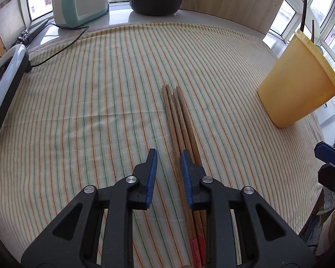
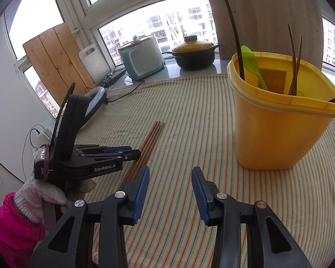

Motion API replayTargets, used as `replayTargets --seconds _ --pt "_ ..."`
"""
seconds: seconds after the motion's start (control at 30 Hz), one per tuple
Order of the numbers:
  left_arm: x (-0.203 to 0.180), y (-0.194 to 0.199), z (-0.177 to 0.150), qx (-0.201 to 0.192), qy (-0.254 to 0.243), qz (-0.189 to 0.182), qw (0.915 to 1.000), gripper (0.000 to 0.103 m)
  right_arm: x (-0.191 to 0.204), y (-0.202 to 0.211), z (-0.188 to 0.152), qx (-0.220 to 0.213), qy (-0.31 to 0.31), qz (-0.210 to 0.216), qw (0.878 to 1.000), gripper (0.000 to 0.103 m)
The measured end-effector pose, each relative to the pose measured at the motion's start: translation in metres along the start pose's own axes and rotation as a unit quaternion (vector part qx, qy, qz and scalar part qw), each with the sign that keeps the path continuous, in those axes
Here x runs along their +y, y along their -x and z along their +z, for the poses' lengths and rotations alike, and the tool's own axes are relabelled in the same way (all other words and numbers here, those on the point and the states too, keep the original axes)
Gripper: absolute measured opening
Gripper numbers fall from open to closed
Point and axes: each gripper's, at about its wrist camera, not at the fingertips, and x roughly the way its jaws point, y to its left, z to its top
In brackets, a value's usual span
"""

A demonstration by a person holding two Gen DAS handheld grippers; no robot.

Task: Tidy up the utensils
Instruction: 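Move both open tools back over the remaining wooden chopsticks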

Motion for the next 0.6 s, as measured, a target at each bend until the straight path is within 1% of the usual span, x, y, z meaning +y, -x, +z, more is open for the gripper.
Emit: replayTargets --seconds 0.07,0.3,0.4,0.5,0.6 --pt "0.0 -0.001 0.002 0.001 -0.003 0.006 1.0 0.021 0.002 -0.001 0.001 0.002 -0.001 0.001 1.0 0.041" --pt "-0.006 -0.004 0.006 0.008 -0.025 0.02 0.9995 0.014 0.0 -0.005 0.004 0.006 -0.01 0.004 1.0 0.041" --pt "-0.004 -0.011 0.01 0.022 -0.019 0.012 0.9995 0.014 0.0 -0.007 0.005 0.009 -0.016 0.005 1.0 0.041" --pt "-0.005 -0.013 0.014 0.021 -0.024 0.019 0.9993 0.008 0.001 -0.009 0.006 0.014 -0.02 0.008 1.0 0.041" --pt "-0.002 -0.013 0.014 0.019 -0.018 0.013 0.9996 0.007 0.004 -0.012 0.007 0.019 -0.017 0.008 1.0 0.039"
